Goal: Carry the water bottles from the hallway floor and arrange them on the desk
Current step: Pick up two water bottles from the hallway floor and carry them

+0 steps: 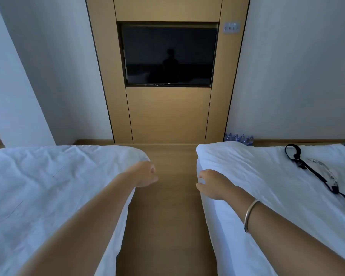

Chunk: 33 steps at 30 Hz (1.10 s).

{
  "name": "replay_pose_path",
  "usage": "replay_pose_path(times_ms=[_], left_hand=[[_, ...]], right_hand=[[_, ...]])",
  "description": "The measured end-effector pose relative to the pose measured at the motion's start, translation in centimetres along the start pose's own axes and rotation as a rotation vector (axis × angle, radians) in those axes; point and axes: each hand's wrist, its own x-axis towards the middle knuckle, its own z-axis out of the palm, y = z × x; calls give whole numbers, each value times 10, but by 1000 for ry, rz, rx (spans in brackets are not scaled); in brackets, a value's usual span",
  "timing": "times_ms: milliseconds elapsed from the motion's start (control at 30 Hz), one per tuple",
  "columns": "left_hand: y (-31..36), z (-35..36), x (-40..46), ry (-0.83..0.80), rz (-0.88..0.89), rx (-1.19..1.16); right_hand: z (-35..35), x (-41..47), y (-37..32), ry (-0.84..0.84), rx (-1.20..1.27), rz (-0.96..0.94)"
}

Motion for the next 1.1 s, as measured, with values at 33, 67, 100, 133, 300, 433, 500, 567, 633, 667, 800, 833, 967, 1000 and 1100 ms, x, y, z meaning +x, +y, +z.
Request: replay_pose_path(times_ms=[33, 67, 100, 133, 300, 433, 500, 567, 633, 667, 800, 833, 967, 1000, 1100], left_hand=[[2, 0, 3, -5, -5, -6], [3, 2, 7, 7, -9, -14], [4, 4, 11, 5, -12, -15], [4, 6, 16, 3, -16, -18], [5, 12, 44, -30, -28, -20], [2, 8, 77, -50, -18, -4], [-1, 4, 95, -49, -2, -9], [-9, 0, 122, -38, 12, -16], [-19, -5, 149, -43, 17, -24], [-24, -9, 162, -50, 18, -34], [-47, -24, 212, -90, 24, -33], [-52, -30, 223, -91, 33, -18], [-68, -46, 265, -87, 57, 7], [-70, -49, 274, -90, 62, 11], [-77, -50, 296, -113, 65, 6]], right_hand=[[0, 2, 1, -3, 1, 5], [1, 6, 4, 7, 10, -1], [3, 9, 7, 7, 15, -7], [5, 13, 10, 2, 25, -12], [8, 40, 22, -11, 64, 7], [6, 74, 27, -9, 76, 9], [3, 91, 27, 0, 82, 19], [3, 117, 23, 8, 85, 34], [5, 144, 17, -17, 104, 46], [5, 157, 14, -35, 116, 53], [3, 209, 5, -49, 116, 100], [1, 221, 3, -49, 116, 112], [3, 267, -5, -39, 132, 140], [5, 276, -9, -47, 143, 137], [14, 299, -15, -59, 175, 142]])
